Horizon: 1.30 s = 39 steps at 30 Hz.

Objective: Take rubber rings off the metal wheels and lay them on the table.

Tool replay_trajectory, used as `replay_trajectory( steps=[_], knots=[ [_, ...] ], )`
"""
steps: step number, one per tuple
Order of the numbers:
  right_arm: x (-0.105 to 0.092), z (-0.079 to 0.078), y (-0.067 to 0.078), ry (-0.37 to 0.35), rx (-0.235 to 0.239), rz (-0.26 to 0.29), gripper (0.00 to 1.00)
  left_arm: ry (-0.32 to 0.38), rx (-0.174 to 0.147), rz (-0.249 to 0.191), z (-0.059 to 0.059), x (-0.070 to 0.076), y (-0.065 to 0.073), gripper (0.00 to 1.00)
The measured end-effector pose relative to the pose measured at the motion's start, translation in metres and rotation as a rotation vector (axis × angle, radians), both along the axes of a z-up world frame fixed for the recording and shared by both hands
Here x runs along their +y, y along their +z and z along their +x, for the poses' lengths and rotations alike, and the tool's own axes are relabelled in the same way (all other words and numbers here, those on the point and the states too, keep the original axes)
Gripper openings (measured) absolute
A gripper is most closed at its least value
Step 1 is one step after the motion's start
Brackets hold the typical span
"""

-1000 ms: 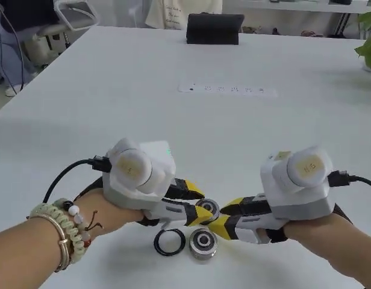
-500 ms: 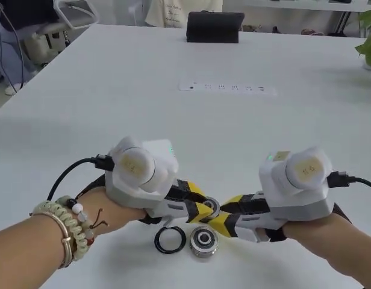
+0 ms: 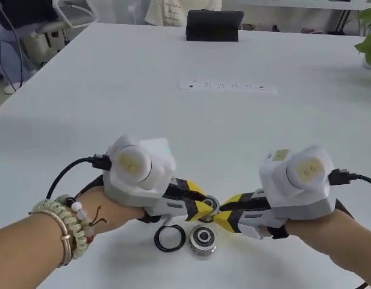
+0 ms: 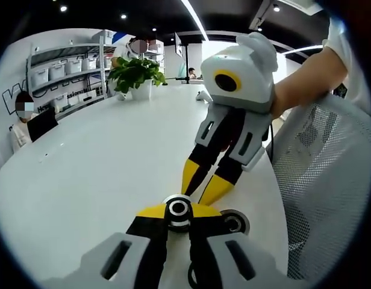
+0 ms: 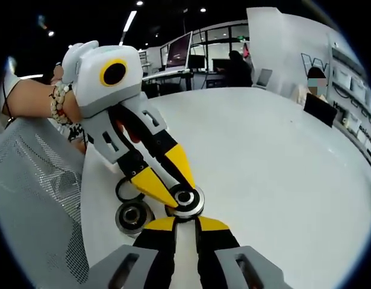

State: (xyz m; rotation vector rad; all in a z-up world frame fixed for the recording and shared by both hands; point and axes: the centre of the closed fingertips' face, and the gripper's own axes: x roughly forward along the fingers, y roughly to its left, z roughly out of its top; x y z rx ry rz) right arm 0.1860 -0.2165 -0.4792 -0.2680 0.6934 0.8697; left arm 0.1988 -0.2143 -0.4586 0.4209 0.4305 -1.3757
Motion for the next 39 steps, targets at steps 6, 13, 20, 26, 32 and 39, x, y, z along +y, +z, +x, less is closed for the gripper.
replay_trajectory(
  steps=[6,13,20,26,32,39],
  knots=[
    [-0.0022,0.0,-0.0008,-0.005,0.005,0.001,0.03,0.003,0.001,-0.001,-0.0005,0.0002,-0.0001,0.07],
    [-0.0036,0.0015,-0.0012,-0.022,0.003,0.004,0.0,0.002,0.002,-0.003,-0.0009,0.0003,-0.0004,0.07],
    [-0.0059,0.0033,-0.0023,-0.091,0.065,0.055,0.0,-0.001,-0.004,-0.002,-0.001,0.0003,-0.0004,0.07],
    [-0.0081,0.0037,-0.0017,-0.139,0.107,0.1,0.0,0.002,-0.009,0.0,-0.0004,0.0001,-0.0004,0.07],
    [-0.0088,0.0044,-0.0007,-0.171,0.135,0.131,0.0,0.005,-0.009,0.0,-0.0002,0.0004,-0.0006,0.07],
    [-0.0091,0.0045,-0.0001,-0.202,0.157,0.16,0.0,0.009,-0.006,-0.001,-0.0001,0.0007,-0.0006,0.07]
  ],
)
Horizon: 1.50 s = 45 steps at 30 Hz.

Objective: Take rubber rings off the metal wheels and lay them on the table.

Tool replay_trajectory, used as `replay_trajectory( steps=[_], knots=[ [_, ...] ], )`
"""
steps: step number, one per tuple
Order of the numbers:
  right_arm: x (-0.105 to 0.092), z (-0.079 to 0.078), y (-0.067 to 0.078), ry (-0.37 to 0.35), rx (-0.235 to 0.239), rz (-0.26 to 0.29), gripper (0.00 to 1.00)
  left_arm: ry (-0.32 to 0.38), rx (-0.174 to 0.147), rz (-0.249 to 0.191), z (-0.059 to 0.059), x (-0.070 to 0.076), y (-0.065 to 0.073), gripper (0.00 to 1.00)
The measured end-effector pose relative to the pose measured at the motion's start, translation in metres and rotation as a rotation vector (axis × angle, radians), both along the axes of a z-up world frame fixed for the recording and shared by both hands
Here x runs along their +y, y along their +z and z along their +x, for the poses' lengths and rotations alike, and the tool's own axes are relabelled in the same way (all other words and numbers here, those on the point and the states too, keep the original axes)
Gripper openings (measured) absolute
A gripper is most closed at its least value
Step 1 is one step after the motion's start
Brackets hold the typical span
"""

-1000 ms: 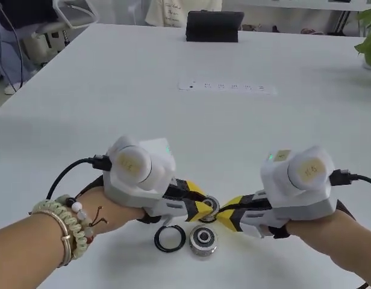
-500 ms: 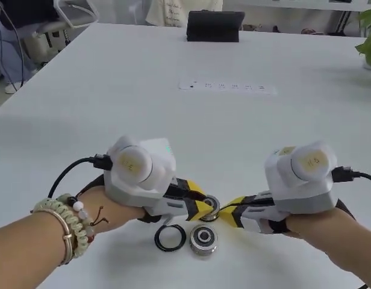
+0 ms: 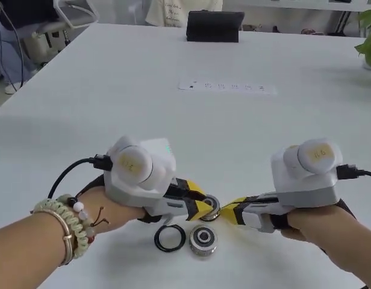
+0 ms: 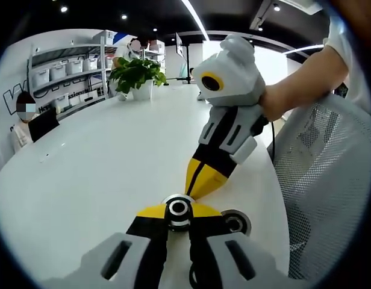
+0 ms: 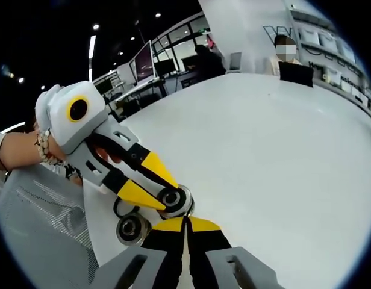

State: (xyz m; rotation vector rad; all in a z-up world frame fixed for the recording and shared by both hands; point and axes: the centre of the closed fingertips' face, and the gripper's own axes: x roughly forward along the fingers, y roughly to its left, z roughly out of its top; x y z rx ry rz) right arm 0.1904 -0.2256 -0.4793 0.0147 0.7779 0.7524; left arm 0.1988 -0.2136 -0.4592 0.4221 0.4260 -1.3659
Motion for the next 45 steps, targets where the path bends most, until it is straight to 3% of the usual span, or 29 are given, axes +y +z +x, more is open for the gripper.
replay_trajectory(
  steps=[24,26,27,28,29,31,45],
  knots=[
    [-0.001,0.002,0.004,-0.032,0.018,0.029,0.0,0.004,0.0,0.0,0.0,0.0,0.0,0.07],
    [-0.004,0.005,0.007,-0.052,0.002,0.033,0.0,0.003,-0.001,0.0,0.0,0.0,0.0,0.07],
    [0.0,0.007,0.014,-0.076,0.021,0.099,0.0,0.003,-0.001,0.0,0.0,0.0,0.0,0.07],
    [0.0,0.007,0.015,-0.081,0.027,0.114,0.0,0.003,-0.001,-0.001,0.0,0.0,0.0,0.07],
    [-0.003,0.006,0.012,-0.086,0.041,0.089,0.0,0.003,-0.001,-0.001,0.0,0.0,0.0,0.07],
    [-0.001,0.005,0.01,-0.065,0.018,0.062,0.0,0.003,0.0,-0.003,0.0,0.0,0.0,0.07],
    [0.002,0.006,0.013,-0.094,0.039,0.082,0.0,0.008,0.004,-0.007,0.0,0.001,0.0,0.07]
  ],
)
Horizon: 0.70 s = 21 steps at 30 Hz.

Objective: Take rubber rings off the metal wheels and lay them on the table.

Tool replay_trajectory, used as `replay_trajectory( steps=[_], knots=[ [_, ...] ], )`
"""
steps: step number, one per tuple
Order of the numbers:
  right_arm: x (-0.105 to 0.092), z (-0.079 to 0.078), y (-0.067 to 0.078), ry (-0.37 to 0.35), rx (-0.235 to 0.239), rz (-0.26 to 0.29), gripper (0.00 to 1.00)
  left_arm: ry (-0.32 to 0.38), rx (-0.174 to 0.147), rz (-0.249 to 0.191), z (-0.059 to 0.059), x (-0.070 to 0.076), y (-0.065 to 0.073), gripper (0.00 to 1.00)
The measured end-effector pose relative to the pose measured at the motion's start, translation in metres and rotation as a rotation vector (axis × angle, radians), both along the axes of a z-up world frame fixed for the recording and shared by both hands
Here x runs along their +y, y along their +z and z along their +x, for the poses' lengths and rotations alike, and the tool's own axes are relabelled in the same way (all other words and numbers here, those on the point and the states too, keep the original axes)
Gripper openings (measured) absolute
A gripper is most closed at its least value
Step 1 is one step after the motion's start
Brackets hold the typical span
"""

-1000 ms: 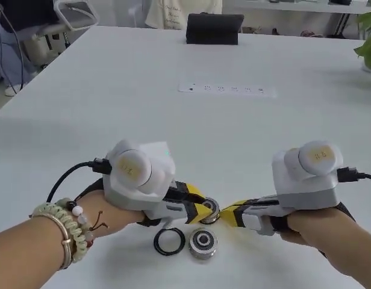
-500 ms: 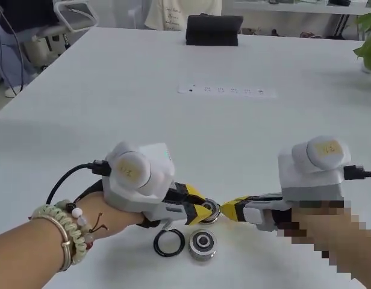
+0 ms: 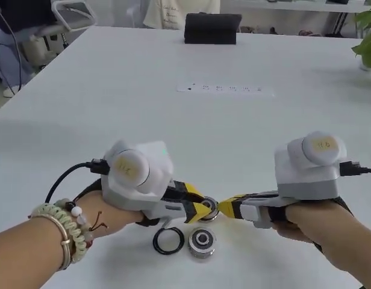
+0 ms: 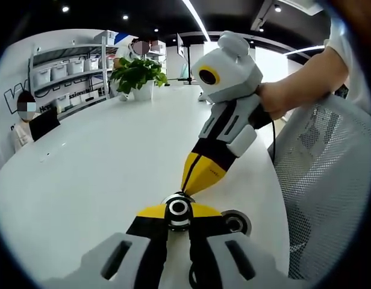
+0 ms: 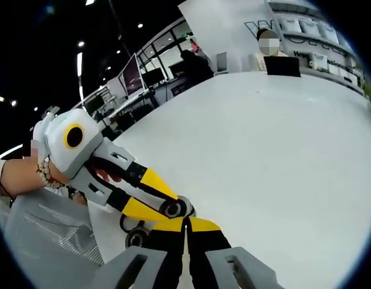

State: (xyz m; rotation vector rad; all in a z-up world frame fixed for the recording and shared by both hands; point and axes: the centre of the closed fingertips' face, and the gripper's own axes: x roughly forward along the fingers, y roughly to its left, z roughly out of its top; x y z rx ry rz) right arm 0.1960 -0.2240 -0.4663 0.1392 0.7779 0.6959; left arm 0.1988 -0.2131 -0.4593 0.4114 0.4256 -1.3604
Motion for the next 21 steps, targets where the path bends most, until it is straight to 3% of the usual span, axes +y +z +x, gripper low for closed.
replay_trajectory(
  steps=[21],
  knots=[
    [0.004,-0.0003,0.0051,-0.004,-0.001,-0.003,0.0,-0.005,-0.016,0.001,0.0003,-0.0005,0.0006,0.07]
  ],
)
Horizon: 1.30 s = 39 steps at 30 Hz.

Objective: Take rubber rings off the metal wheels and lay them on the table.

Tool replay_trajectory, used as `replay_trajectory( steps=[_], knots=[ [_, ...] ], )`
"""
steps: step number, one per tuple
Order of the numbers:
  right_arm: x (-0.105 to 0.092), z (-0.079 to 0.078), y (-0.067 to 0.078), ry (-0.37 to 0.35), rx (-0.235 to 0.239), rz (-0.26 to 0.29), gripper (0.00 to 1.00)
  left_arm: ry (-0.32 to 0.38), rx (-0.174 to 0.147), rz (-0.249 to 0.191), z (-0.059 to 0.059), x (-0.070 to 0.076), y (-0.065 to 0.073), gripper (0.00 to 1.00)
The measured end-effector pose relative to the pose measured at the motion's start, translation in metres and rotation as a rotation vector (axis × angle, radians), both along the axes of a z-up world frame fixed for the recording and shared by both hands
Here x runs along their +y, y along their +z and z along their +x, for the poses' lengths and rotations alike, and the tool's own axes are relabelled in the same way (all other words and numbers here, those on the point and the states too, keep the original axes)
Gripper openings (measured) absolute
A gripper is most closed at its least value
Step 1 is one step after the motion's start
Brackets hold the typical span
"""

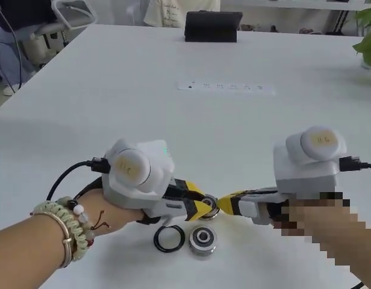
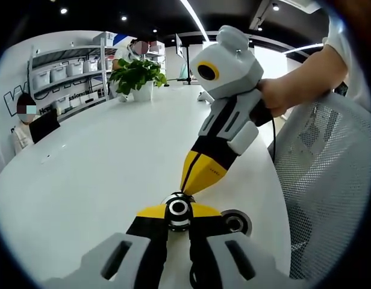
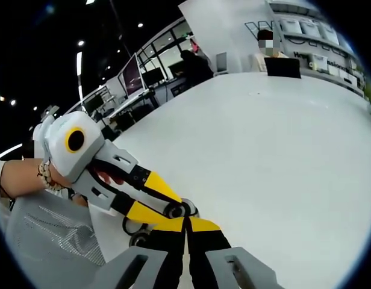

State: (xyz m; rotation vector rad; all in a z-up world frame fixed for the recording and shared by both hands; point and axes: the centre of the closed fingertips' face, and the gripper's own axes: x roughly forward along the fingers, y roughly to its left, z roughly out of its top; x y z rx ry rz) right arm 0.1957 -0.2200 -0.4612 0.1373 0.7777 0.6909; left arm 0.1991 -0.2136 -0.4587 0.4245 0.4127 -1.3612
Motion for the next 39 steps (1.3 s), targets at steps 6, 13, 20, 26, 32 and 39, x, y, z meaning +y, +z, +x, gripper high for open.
replay_trajectory(
  steps=[6,13,20,26,32,39],
  knots=[
    [0.0,0.001,0.001,0.0,0.0,0.006,0.0,-0.001,-0.001,-0.001,0.0,0.0,0.0,0.07],
    [0.002,-0.001,0.003,0.001,0.0,0.011,0.0,-0.002,-0.002,-0.001,0.0,0.0,0.0,0.07],
    [0.004,-0.001,0.005,0.008,-0.005,0.012,0.0,-0.004,-0.004,-0.001,0.0,0.0,0.0,0.07],
    [0.006,-0.001,0.007,0.013,-0.01,0.022,0.0,-0.003,-0.002,-0.002,-0.001,0.0,0.0,0.07],
    [0.01,-0.001,0.008,0.022,-0.016,0.025,0.0,0.0,0.001,-0.005,0.0,0.0,0.0,0.07],
    [0.013,-0.001,0.013,0.031,-0.028,0.042,0.0,0.002,0.001,-0.006,0.0,0.0,0.0,0.07]
  ],
)
